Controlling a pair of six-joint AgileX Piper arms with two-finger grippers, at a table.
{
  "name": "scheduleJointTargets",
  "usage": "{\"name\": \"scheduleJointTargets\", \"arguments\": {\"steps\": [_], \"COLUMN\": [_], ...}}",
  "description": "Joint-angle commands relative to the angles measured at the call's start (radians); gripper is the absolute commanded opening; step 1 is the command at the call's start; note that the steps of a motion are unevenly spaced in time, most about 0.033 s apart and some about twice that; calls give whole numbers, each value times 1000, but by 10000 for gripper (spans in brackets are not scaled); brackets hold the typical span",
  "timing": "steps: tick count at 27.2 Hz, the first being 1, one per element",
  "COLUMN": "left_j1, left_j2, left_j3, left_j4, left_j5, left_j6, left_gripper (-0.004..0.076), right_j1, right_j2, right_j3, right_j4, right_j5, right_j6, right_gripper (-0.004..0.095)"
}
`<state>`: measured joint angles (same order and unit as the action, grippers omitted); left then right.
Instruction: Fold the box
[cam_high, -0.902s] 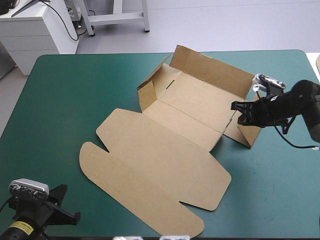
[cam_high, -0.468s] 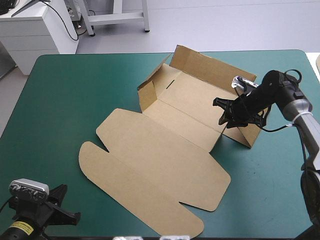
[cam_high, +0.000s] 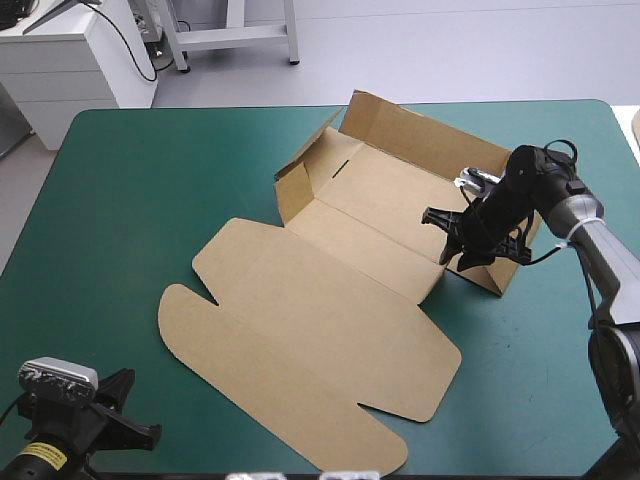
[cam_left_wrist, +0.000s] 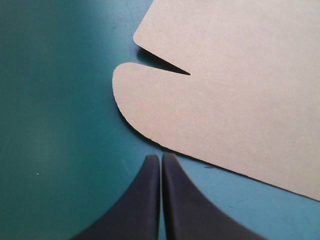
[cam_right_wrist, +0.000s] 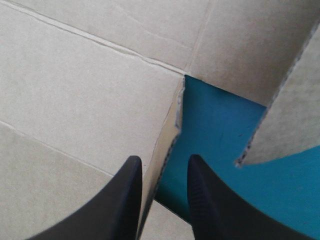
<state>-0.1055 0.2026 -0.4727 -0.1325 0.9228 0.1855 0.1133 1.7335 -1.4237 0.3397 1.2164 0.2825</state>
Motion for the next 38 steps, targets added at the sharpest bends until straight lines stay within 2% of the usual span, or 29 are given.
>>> {"name": "scheduleJointTargets", "arguments": {"steps": [1,4,8,13,17,23,27,31,32,35,38], "left_j1": [-4,-4,-4,-4,-4,-4,-4,-4,-4,-4,-4], "left_j2": [11,11,11,11,11,11,11,11,11,11,11], "left_j3": [-24,-24,-24,-24,-24,-24,-24,-24,-24,-24,-24], "left_j4": [-20,-20,-20,-20,-20,-20,-20,-20,-20,-20,-20], "left_j5": [-71,-71,-71,-71,-71,-71,-71,-71,-71,-71,-71], "left_j6": [-5,-5,-5,-5,-5,-5,-5,-5,-5,-5,-5], "left_gripper": [-8,-8,-8,-8,-8,-8,-8,-8,-8,-8,-8], "right_j1": [-1,-1,-1,-1,-1,-1,8,60,98,171,253], "right_j2": [-40,-26,-16,-16,-16,-15,2,28,44,72,103], "right_j3": [-27,-27,-27,-27,-35,-75,-136,-222,-267,-350,-441], "right_j4": [0,13,31,24,17,5,-11,-125,-147,-162,-165], "right_j5": [29,29,29,24,-28,-119,-125,-120,-114,-131,-124], "right_j6": [19,24,-9,-69,-172,-466,-630,-730,-819,-916,-1092], "right_gripper": [278,193,-15,-15,-15,-15,-15,-15,-15,-15,-15]}}
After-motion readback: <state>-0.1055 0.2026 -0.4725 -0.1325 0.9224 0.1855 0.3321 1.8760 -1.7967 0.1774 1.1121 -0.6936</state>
